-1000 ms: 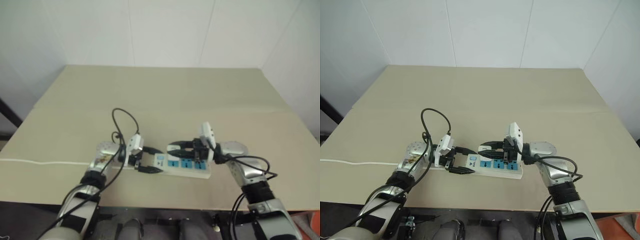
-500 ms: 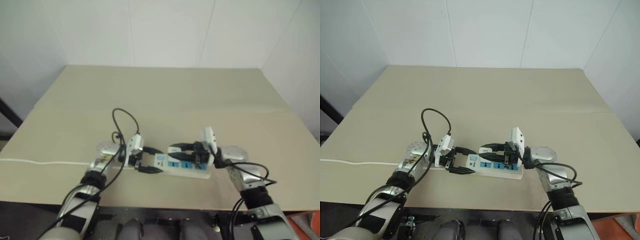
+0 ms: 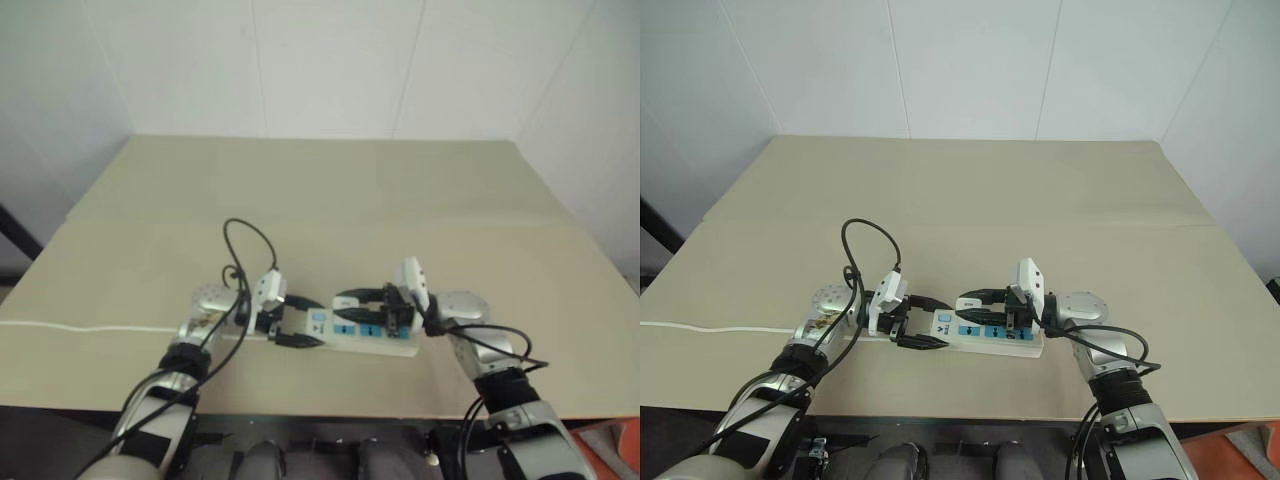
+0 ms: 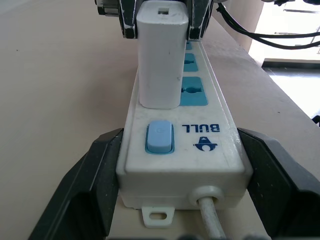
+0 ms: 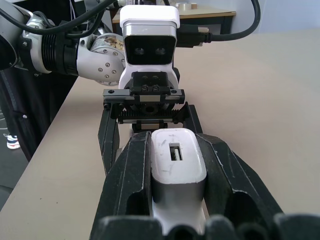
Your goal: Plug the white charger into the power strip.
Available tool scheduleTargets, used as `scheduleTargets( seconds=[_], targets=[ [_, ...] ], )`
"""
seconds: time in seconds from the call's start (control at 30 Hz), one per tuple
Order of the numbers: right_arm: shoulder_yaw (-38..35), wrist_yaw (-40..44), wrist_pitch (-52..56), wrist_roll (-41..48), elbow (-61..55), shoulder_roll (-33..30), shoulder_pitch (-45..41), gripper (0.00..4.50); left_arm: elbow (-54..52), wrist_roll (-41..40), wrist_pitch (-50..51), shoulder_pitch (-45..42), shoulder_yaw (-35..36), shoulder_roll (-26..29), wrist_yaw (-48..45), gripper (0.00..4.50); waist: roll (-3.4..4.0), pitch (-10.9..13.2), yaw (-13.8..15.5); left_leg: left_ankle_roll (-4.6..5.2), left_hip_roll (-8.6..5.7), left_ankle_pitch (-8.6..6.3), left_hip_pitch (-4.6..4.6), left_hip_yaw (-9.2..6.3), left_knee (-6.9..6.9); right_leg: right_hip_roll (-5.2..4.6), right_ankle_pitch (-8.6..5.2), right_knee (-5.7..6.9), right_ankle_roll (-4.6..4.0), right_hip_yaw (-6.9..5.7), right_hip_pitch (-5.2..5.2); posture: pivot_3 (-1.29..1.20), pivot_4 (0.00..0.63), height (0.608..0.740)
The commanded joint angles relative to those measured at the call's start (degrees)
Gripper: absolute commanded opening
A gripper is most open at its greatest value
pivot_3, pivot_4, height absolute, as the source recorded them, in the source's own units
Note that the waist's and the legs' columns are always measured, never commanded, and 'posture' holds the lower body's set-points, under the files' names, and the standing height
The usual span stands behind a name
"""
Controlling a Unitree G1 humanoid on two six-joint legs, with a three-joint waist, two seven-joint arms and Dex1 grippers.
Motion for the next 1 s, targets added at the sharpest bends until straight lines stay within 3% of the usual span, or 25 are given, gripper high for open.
scheduleTargets(
  seconds=[0.03,0.1,0.43,0.57,0.7,0.83,0.93,1.0],
  targets=[
    [1.6,-1.0,1.76,-3.84,3.55,-0.66,2.47,1.11,-1.76,-0.49,-0.14,-0.47,0.23,0.01,-0.24,3.24,-0.01,0.0,0.0,0.0,0.0,0.0,0.0,0.0,0.0,0.0,0.0,0.0,0.0,0.0,0.0,0.0,0.15,0.74],
    [0.71,-0.93,0.38,-3.11,3.43,-0.22,2.63,1.11,-1.6,-0.44,-0.25,-0.54,0.24,-0.02,-0.21,3.24,-0.01,-0.01,0.01,0.0,0.0,0.0,0.0,0.0,-0.01,0.0,0.0,0.0,0.0,0.0,0.0,0.0,0.15,0.74],
    [-1.02,2.51,-5.19,-2.47,1.47,-1.16,4.4,4.48,-0.47,0.05,-1.46,-0.99,0.42,-0.33,0.63,3.24,-0.1,-0.04,0.07,0.0,0.0,0.0,-0.05,-0.01,-0.02,-0.01,0.0,-0.05,0.0,-0.02,-0.02,0.0,0.15,0.74],
    [-1.3,3.13,-6.08,-2.69,1.5,-1.96,4.32,4.48,-0.18,-0.85,2.09,-1.62,0.67,-0.58,0.02,3.24,-0.1,-0.04,0.23,0.0,0.0,0.0,-0.06,-0.01,-0.02,-0.01,0.0,-0.07,0.0,-0.02,-0.02,0.0,0.15,0.74],
    [-2.03,3.49,-6.43,-2.65,1.59,-2.76,4.11,4.5,-2.27,-2.94,2.97,-0.74,1.74,-0.55,-1.73,4.48,-0.1,-0.04,0.18,0.0,0.0,0.0,-0.06,0.0,-0.02,-0.01,0.0,-0.07,0.01,-0.02,-0.03,0.0,0.15,0.74],
    [-3.22,4.89,-4.7,-1.12,-2.12,-5.88,5.03,4.5,-7.54,-5.26,4.62,1.38,3.19,1.27,-1.99,4.48,-0.11,-0.03,0.17,0.0,0.0,0.0,-0.09,-0.01,-0.06,-0.01,0.0,-0.09,0.01,-0.02,-0.06,0.0,0.15,0.74],
    [-7.34,5.58,-3.92,1.85,-9.08,-11.23,7.51,4.5,-15.61,-8.95,10.87,4.33,4.99,5.65,-3.07,4.48,-0.09,-0.01,0.11,0.0,0.01,0.0,-0.23,-0.01,-0.1,-0.01,0.0,-0.09,0.01,-0.01,-0.21,0.0,0.15,0.74],
    [-12.11,7.62,-2.03,4.22,-14.32,-18.4,9.6,4.5,-21.84,-9.21,11.76,6.83,6.7,10.29,-2.01,4.48,0.07,0.1,0.04,0.0,0.01,0.0,-0.52,-0.01,-0.09,-0.02,0.0,-0.04,-0.01,0.0,-0.54,0.0,0.15,0.74]
  ],
)
